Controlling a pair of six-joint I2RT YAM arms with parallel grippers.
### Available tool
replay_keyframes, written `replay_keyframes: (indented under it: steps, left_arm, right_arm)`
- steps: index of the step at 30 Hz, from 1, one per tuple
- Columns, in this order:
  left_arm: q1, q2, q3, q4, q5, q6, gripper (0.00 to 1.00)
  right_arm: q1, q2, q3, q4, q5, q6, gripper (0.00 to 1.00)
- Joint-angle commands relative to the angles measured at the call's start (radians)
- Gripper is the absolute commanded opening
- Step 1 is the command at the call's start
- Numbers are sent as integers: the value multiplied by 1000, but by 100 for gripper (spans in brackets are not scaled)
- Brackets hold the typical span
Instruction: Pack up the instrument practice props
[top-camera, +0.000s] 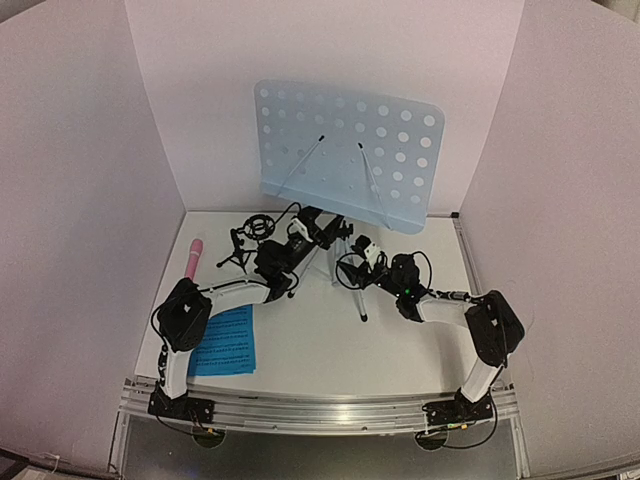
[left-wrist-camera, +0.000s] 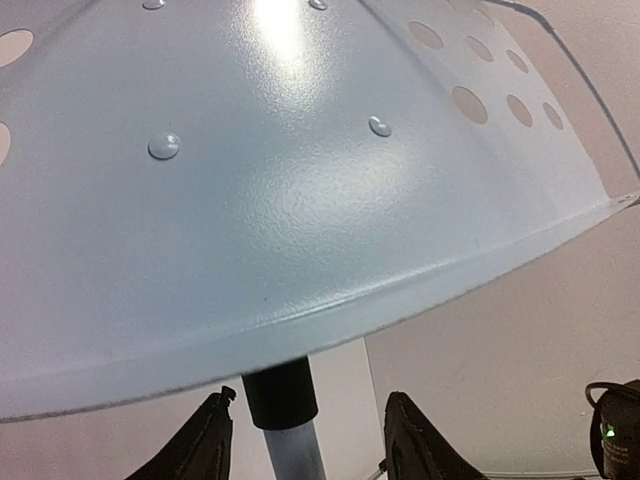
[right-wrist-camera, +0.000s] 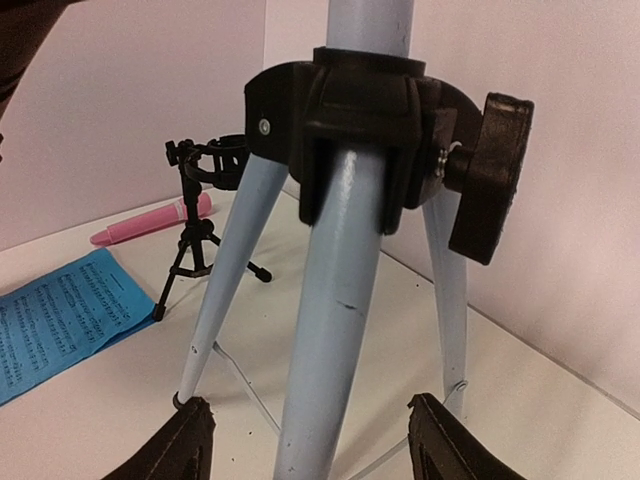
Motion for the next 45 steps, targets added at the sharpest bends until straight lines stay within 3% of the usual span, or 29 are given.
replay_keyframes:
  steps: [1, 11, 16, 21, 23, 30, 35, 39, 45]
  left_arm:
    - [-18, 24, 55, -82, -70, 36, 51]
    - [-34, 58, 99, -183, -173, 73, 50]
    - [-38, 73, 120, -161, -172, 73, 33]
    - [-39, 66, 107, -106, -164, 80, 5]
    - [-38, 58, 99, -90, -159, 79, 0]
    - [-38, 34, 86, -56, -158, 72, 0]
    - [-38, 23, 92, -66, -141, -6, 0]
    - [-43, 16, 105, -87, -152, -5, 0]
    - [-42, -25, 77, -168, -84, -122, 0]
  right_arm:
    - [6, -3, -11, 37, -2, 10, 64]
    - [15, 5, -7, 47, -21, 8, 62]
    - [17, 4, -10, 52, -17, 5, 61]
    - [17, -7, -23, 51, 7, 16, 61]
    - [17, -19, -38, 50, 32, 31, 60]
    - [17, -78, -93, -1, 86, 108, 36]
    - [17, -44, -7, -8, 78, 146, 0]
    - [17, -42, 86, -9, 129, 148, 0]
    - [17, -64, 166, -6, 152, 110, 0]
